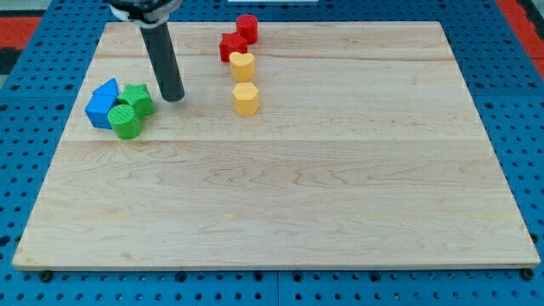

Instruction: Adjust the red star vertically to the top of the yellow heart

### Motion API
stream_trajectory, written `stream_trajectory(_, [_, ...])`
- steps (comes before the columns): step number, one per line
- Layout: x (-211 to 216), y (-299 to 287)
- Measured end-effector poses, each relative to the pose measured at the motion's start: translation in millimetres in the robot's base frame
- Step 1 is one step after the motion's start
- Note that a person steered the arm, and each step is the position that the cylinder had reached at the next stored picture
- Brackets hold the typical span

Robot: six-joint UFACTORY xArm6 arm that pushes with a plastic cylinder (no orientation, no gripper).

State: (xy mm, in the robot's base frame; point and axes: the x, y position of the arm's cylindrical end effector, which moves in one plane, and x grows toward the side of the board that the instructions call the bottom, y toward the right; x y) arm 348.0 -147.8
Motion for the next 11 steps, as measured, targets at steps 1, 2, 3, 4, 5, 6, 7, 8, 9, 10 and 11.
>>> stream_trajectory(1, [-39.7, -7.3])
stream_trajectory(2, [-71.8, 9.2])
stream_trajectory(3, [-75.9, 9.7])
stream_trajectory(4, [-100.4, 56.8])
stream_trajectory(5, [-100.5, 52.3])
stream_trajectory(6, [-97.2, 65.5])
stream_trajectory(7, [-95.5, 67.3])
stream_trajectory(8, [-95.5, 68.5])
stream_trajectory(9, [-94.9, 62.4])
stream_trajectory(10, [-94.9, 65.9])
stream_trajectory(11, [-93.6, 71.1])
